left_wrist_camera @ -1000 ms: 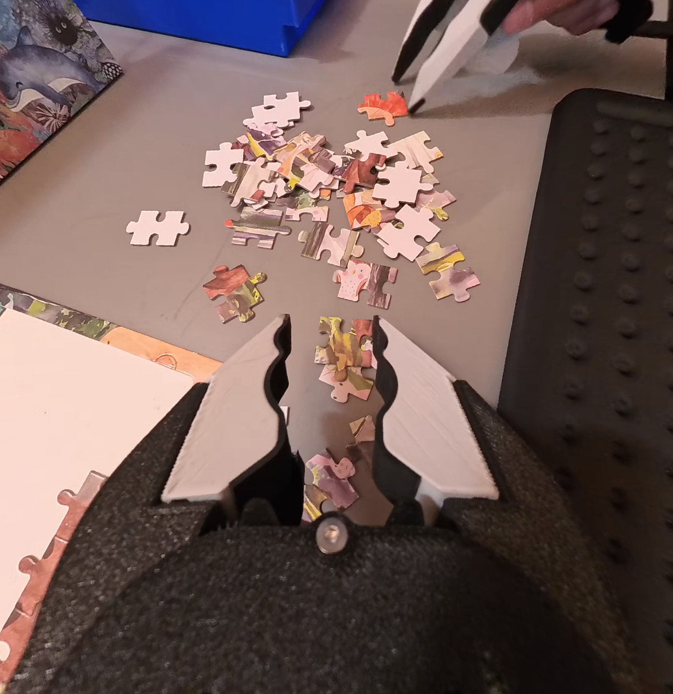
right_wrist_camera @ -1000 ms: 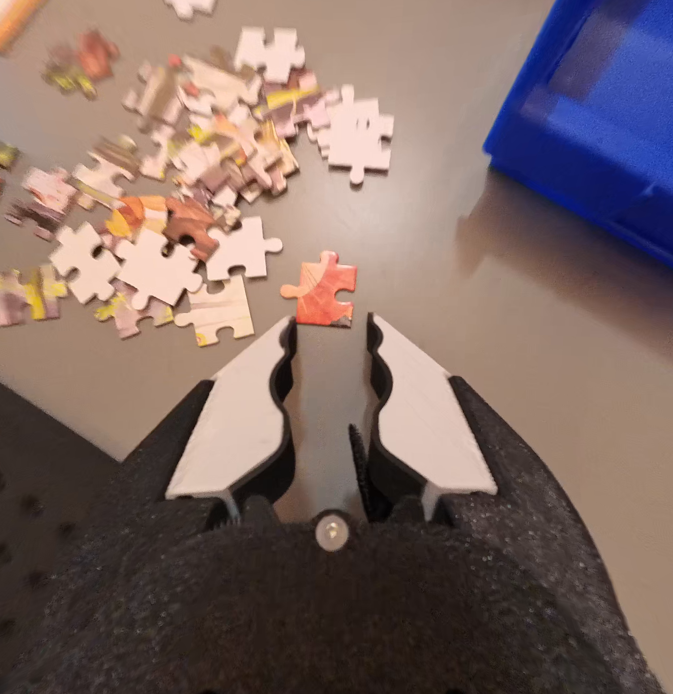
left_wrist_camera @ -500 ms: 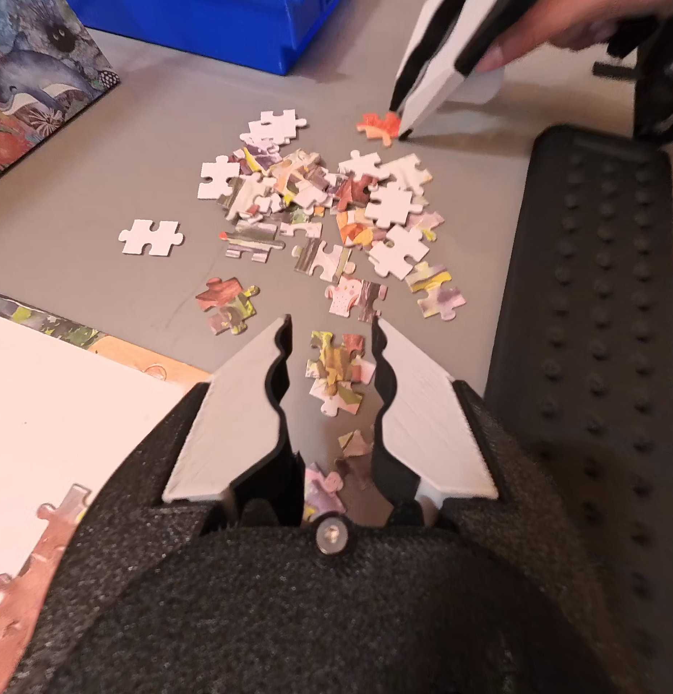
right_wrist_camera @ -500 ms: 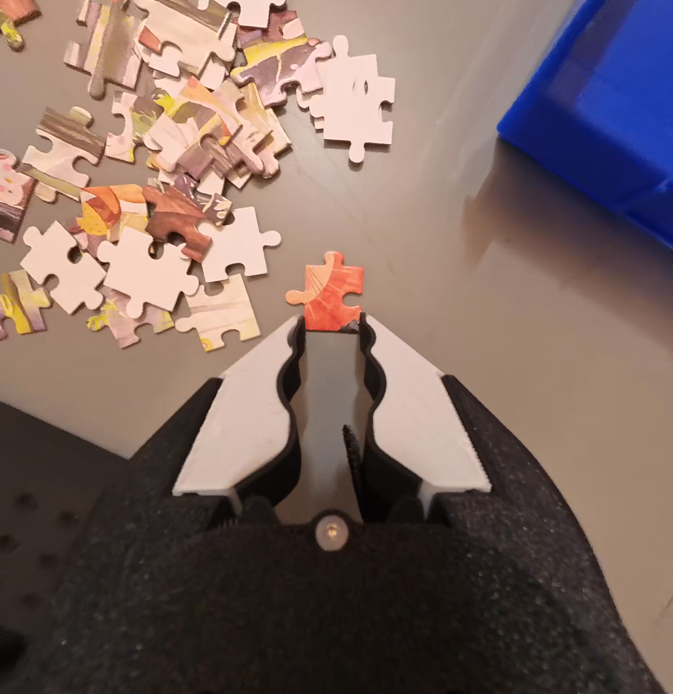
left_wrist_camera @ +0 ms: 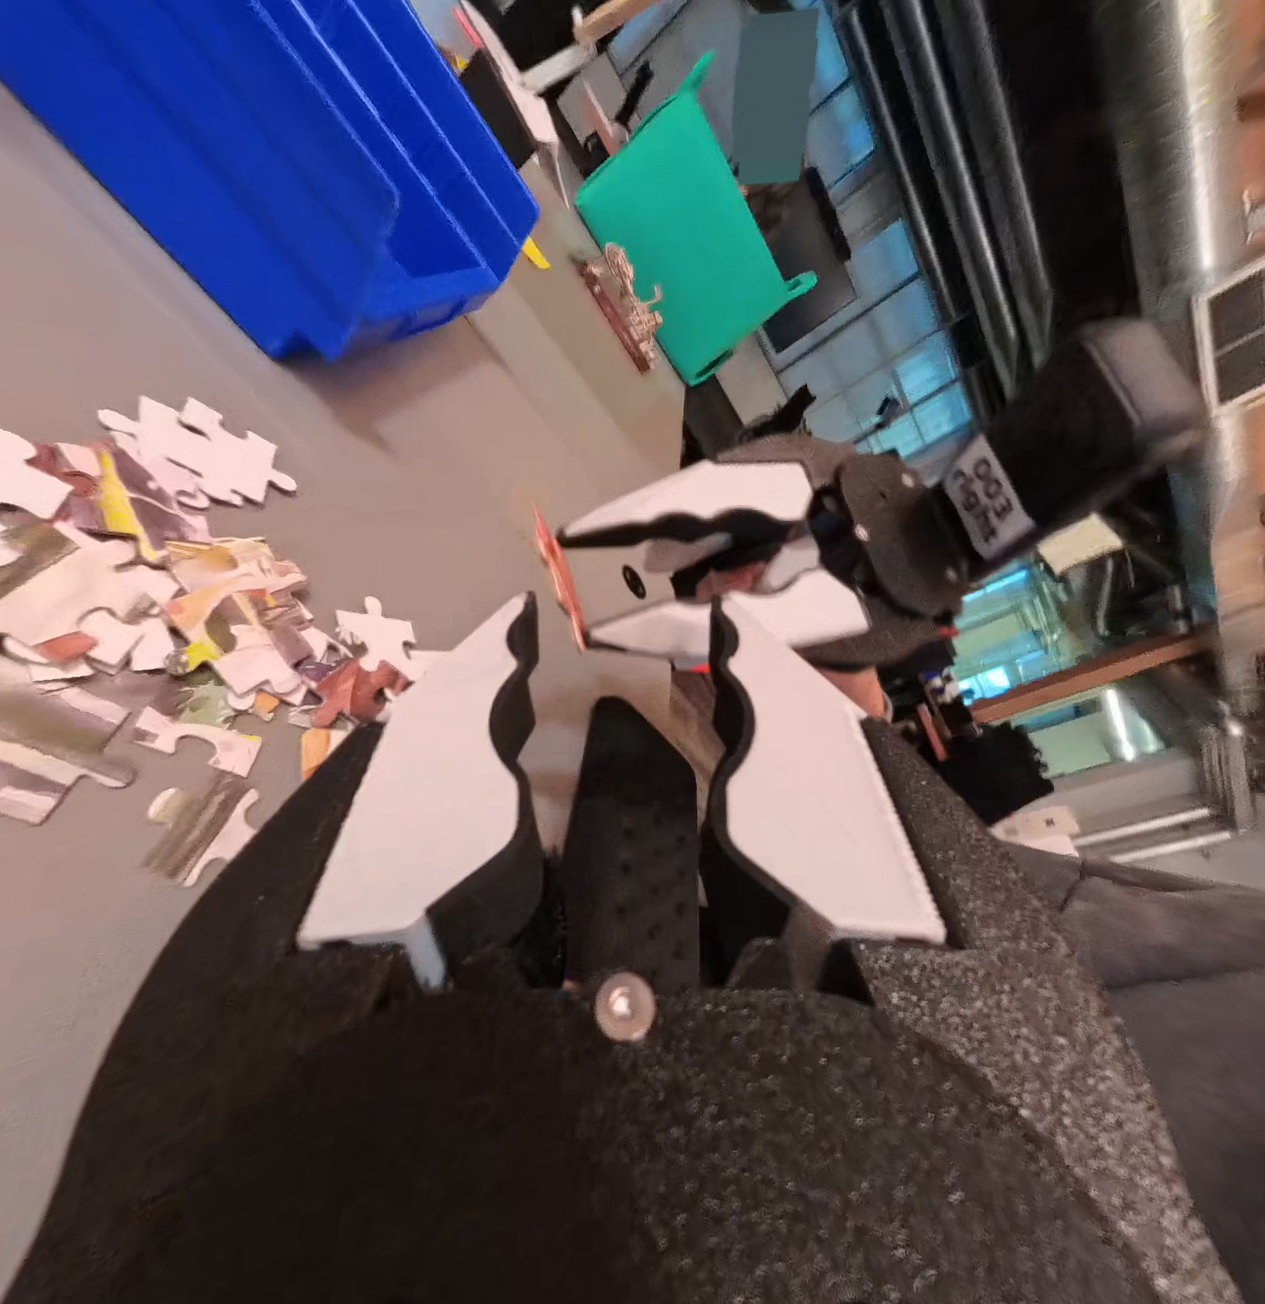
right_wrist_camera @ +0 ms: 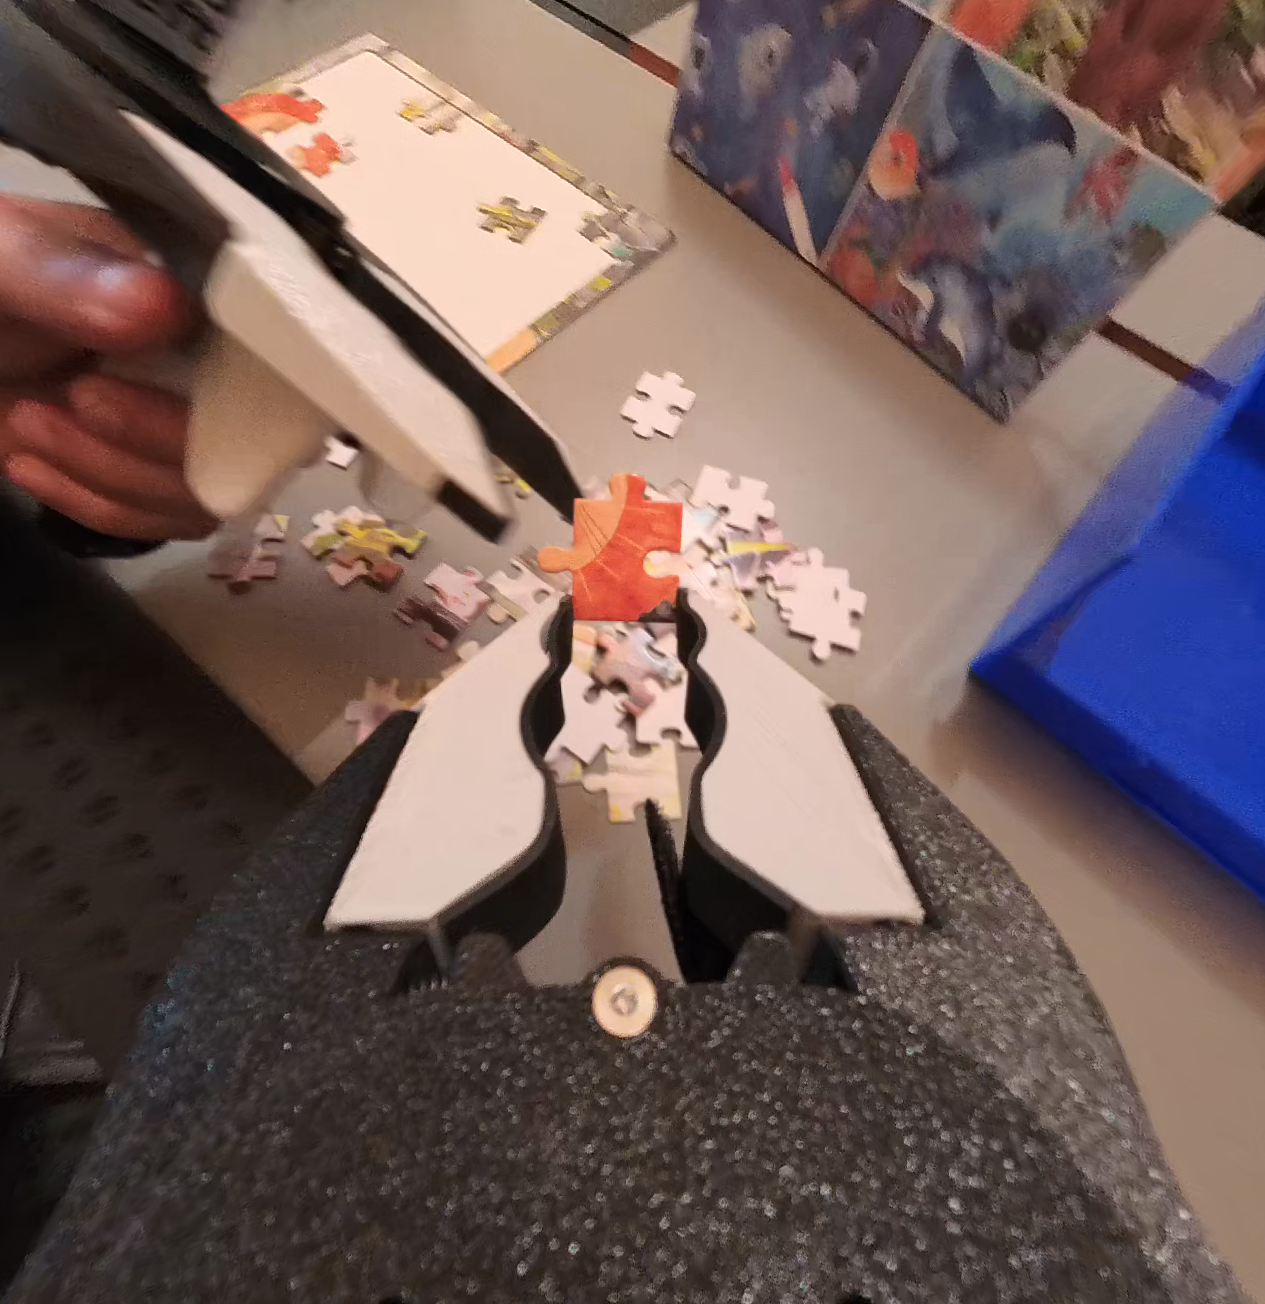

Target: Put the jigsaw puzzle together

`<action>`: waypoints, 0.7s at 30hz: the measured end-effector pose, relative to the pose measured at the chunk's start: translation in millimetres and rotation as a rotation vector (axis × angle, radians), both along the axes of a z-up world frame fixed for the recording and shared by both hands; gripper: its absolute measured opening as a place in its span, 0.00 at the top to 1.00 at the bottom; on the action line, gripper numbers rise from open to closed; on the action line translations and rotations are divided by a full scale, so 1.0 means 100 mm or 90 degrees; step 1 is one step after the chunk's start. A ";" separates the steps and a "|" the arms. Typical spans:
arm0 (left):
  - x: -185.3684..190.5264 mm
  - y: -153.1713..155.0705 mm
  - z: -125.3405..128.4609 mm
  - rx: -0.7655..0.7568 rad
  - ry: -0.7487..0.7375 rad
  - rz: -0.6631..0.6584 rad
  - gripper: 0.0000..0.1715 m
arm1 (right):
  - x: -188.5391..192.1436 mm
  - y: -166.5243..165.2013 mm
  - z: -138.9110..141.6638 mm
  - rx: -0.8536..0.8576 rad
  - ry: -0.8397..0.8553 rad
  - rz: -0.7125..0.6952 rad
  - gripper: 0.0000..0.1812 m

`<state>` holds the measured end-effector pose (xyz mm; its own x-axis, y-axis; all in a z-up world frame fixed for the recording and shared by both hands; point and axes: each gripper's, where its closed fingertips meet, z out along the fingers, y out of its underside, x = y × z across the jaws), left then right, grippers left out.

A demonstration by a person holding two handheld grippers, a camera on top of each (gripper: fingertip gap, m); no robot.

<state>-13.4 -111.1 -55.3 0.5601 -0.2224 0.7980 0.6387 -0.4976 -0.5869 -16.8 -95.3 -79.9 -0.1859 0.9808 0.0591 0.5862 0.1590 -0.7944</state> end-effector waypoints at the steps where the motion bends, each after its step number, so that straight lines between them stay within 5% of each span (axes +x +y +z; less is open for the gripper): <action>1: -0.03 0.01 0.00 0.003 -0.007 0.014 0.77 | -0.04 -0.09 0.01 0.004 0.002 0.017 0.84; 4: -0.17 -0.07 -0.16 -0.031 0.006 0.058 1.00 | -0.16 -0.31 0.00 -0.010 0.012 0.050 0.86; 12: -0.31 -1.10 0.01 0.031 0.075 -0.016 1.00 | -0.27 -1.25 0.22 -0.306 0.018 0.274 0.80; 16: -0.41 -1.64 0.20 0.071 0.124 -0.028 1.00 | -0.44 -1.93 0.35 -0.308 0.012 0.404 0.93; 21: -0.72 -2.23 0.31 0.094 0.163 0.055 0.97 | -0.75 -2.50 0.44 -0.313 -0.006 0.479 0.99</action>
<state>-85.8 -334.3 -24.7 0.7604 -0.2683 0.5914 0.4972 -0.3455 -0.7959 -92.1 -345.0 -36.0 -0.7878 0.5138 -0.3397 0.4710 0.1472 -0.8698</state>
